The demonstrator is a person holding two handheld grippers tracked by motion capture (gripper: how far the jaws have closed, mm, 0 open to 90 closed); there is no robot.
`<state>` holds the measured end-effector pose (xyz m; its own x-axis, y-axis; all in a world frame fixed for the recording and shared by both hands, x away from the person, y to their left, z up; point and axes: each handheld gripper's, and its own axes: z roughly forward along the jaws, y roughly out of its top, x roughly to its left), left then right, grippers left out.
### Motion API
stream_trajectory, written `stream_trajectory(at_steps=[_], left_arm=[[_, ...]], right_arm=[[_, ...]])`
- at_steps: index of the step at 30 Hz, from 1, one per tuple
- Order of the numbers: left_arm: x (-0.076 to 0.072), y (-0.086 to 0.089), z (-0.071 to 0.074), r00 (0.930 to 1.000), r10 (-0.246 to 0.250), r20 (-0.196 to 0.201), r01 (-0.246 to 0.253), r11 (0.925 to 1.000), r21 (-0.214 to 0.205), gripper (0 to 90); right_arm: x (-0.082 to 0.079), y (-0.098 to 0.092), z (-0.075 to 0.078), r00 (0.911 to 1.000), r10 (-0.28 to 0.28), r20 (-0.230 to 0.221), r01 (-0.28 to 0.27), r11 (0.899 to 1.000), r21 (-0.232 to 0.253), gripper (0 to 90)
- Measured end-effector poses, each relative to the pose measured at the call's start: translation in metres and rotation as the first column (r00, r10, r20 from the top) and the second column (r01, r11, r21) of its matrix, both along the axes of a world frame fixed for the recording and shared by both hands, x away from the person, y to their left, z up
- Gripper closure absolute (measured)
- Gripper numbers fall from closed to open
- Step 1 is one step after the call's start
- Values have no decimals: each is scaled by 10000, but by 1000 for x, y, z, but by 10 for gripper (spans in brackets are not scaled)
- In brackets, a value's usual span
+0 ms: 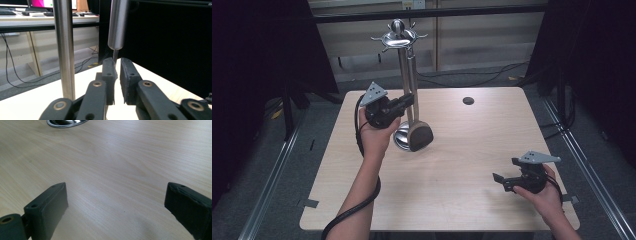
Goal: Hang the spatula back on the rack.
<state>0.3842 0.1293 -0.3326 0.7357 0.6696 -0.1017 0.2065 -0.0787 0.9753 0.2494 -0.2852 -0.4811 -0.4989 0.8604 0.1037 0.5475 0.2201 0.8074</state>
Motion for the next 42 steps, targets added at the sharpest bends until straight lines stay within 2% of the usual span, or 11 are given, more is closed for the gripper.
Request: stream_trajectory(at_steps=[3,10,15,20,26,28,31,32,33,35,42], left_arm=[[0,1,-1,10000,10,-32,-10,10000,-79,793],[-6,6,-3,9999,113,64,-114,9998,181,693],[-11,10,-7,9992,382,116,-386,9986,351,572],[-15,14,-12,9976,686,52,-687,9971,327,403],[-21,17,-19,9956,933,19,-933,9944,491,264],[-21,18,-23,9955,949,-7,-948,9949,339,247],[-22,19,-28,9944,1057,-44,-1054,9936,400,225],[-23,21,-29,9943,1070,-12,-1068,9927,566,221],[-23,20,-31,9940,1094,-38,-1091,9931,435,217],[-24,21,-33,9936,1126,-13,-1123,9921,560,210],[-24,25,-41,9923,1229,-143,-1219,9909,573,199]], right_arm=[[0,0,1,10000,23,57,-23,10000,-10,43],[0,0,0,10000,42,72,-42,10000,10,43],[0,1,0,9999,77,67,-77,10000,-36,43],[0,2,0,10000,51,32,-51,10000,-37,43],[0,2,0,10000,66,46,-66,10000,-39,43],[0,2,0,10000,78,46,-77,10000,-45,43],[0,1,0,10000,63,43,-63,10000,-43,43],[0,1,0,10000,72,66,-72,10000,-42,43],[0,1,0,9999,75,76,-74,10000,-44,43],[0,1,0,10000,65,59,-65,10000,-48,43],[0,2,0,10000,55,5,-55,10000,-44,43]])
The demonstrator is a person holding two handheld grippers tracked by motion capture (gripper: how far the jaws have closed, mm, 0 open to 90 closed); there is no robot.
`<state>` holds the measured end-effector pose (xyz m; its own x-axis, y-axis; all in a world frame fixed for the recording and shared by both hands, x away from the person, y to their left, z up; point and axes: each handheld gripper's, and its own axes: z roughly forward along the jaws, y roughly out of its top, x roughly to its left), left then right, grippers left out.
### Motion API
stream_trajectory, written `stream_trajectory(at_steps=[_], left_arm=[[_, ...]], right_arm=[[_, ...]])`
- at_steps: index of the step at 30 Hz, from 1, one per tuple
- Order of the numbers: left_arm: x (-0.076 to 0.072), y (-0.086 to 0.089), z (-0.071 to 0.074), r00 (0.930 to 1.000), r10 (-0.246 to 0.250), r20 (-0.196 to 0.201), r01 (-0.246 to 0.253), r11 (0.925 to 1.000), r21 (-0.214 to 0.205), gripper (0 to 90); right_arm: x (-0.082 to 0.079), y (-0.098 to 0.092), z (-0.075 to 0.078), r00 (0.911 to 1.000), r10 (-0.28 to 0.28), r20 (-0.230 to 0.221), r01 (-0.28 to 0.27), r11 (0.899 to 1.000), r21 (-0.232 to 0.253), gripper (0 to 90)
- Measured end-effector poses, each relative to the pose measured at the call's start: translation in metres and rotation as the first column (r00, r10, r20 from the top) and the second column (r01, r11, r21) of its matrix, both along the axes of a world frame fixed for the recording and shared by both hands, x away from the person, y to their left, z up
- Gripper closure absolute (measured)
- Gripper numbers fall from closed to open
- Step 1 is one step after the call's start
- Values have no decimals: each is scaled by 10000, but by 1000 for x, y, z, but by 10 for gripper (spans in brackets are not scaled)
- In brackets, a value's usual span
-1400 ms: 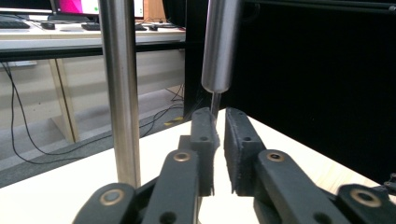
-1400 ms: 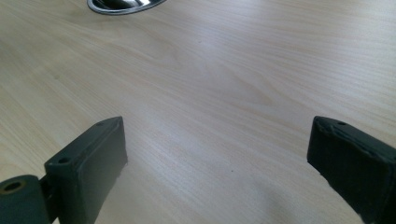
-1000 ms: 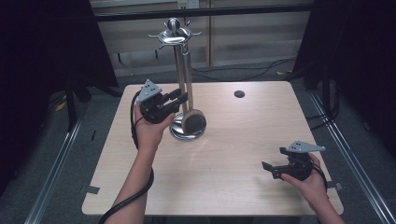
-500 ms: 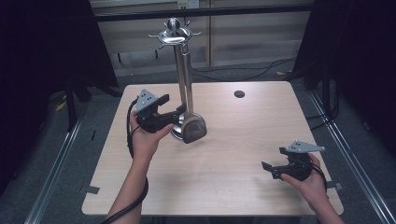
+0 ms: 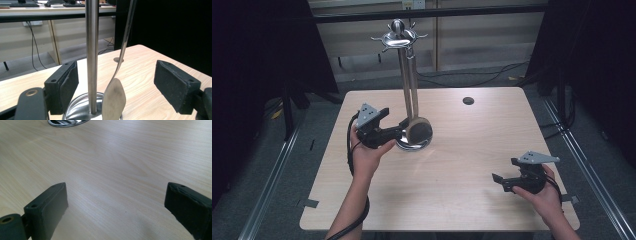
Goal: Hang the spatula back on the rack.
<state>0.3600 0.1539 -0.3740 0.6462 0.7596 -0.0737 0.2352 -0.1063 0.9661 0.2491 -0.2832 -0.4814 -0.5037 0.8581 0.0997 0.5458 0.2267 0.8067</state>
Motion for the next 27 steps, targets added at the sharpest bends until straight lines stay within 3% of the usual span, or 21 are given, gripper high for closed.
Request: stream_trajectory(at_steps=[27], left_arm=[[-7,15,-37,9976,331,-616,-322,9994,153,170]], right_arm=[[0,0,-1,10000,46,22,-45,10000,-41,43]])
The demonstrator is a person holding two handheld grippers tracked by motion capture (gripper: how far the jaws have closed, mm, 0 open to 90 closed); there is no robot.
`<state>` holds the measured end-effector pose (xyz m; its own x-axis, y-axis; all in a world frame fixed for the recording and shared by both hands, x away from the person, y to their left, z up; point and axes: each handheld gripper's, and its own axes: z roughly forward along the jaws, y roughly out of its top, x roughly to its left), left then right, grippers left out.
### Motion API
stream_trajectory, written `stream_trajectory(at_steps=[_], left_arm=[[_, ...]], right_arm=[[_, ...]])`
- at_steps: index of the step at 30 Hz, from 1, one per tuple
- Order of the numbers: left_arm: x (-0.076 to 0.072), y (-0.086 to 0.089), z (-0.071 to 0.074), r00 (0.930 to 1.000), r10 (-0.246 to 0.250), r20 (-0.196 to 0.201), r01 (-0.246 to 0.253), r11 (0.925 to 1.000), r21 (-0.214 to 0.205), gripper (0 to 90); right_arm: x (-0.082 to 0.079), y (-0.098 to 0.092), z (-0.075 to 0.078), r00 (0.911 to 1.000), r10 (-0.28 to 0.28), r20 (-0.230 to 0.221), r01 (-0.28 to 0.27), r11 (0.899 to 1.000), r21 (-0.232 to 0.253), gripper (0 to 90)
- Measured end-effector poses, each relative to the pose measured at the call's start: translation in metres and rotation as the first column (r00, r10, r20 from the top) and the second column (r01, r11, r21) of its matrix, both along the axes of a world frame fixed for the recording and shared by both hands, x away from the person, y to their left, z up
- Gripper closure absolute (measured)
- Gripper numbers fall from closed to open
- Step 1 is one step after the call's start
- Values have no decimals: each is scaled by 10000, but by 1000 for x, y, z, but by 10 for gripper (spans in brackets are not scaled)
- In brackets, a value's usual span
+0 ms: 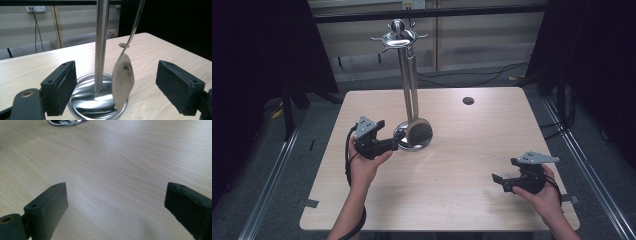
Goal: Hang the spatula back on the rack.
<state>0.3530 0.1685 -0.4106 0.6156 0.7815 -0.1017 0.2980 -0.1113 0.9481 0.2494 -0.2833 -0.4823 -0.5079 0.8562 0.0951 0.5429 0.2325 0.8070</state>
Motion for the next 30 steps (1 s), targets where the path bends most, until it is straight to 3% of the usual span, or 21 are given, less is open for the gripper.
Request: stream_trajectory(at_steps=[24,30], left_arm=[[-8,7,-26,9992,80,-399,-58,9984,558,138],[-8,10,-33,9987,124,-498,-99,9986,513,132]], right_arm=[[-1,2,2,10000,60,72,-60,10000,-10,41],[-1,1,2,10000,73,66,-73,10000,-18,41]])
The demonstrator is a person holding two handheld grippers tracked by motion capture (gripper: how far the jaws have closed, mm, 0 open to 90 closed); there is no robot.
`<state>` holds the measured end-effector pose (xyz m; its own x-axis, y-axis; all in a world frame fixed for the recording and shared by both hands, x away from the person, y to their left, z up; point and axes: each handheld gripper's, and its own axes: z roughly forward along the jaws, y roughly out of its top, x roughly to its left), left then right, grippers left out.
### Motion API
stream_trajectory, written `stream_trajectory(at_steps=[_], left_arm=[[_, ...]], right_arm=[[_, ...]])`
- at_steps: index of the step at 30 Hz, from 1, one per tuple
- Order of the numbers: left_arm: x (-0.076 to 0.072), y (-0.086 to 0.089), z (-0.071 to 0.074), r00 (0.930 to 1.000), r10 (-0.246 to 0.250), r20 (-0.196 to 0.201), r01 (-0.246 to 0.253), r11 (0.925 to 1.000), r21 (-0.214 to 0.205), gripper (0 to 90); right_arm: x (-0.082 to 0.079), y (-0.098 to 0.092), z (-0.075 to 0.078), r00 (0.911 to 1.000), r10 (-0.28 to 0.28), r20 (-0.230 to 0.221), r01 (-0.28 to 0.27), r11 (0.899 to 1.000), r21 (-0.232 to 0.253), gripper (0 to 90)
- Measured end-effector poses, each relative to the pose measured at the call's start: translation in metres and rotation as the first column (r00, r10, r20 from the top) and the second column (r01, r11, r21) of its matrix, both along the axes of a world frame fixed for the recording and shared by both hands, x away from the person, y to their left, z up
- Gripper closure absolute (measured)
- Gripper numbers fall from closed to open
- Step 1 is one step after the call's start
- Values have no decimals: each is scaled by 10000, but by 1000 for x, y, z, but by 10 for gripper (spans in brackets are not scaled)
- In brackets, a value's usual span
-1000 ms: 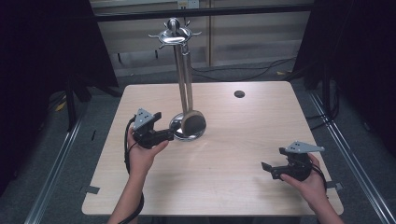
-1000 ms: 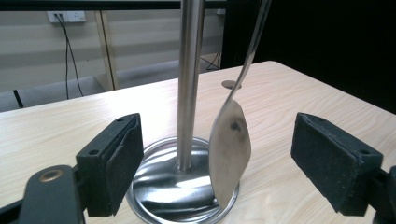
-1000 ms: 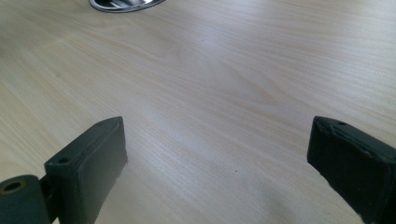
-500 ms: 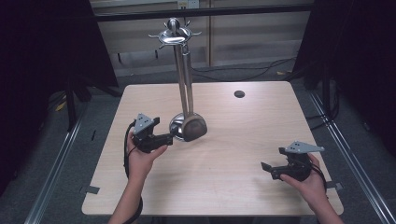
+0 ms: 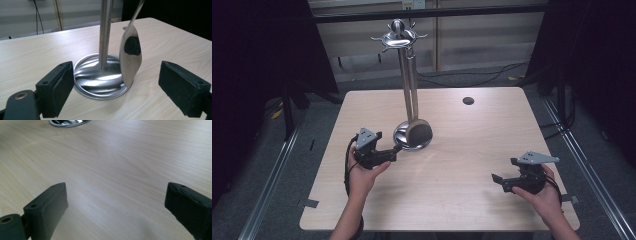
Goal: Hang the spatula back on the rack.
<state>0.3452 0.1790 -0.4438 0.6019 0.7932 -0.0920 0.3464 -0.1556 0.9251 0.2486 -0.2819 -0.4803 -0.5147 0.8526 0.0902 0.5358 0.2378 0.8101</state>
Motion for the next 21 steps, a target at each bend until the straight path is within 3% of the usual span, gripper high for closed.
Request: stream_trajectory(at_steps=[12,19,21], left_arm=[[-1,7,-13,9993,220,-304,-217,9997,87,103],[-1,11,-19,9990,203,-403,-183,9987,485,82],[-1,12,-20,9989,229,-416,-212,9990,403,78]], right_arm=[[0,-1,1,10000,-10,49,10,10000,5,41],[0,-1,1,10000,-11,55,11,10000,27,41],[-1,-1,1,10000,-15,64,15,10000,2,41]])
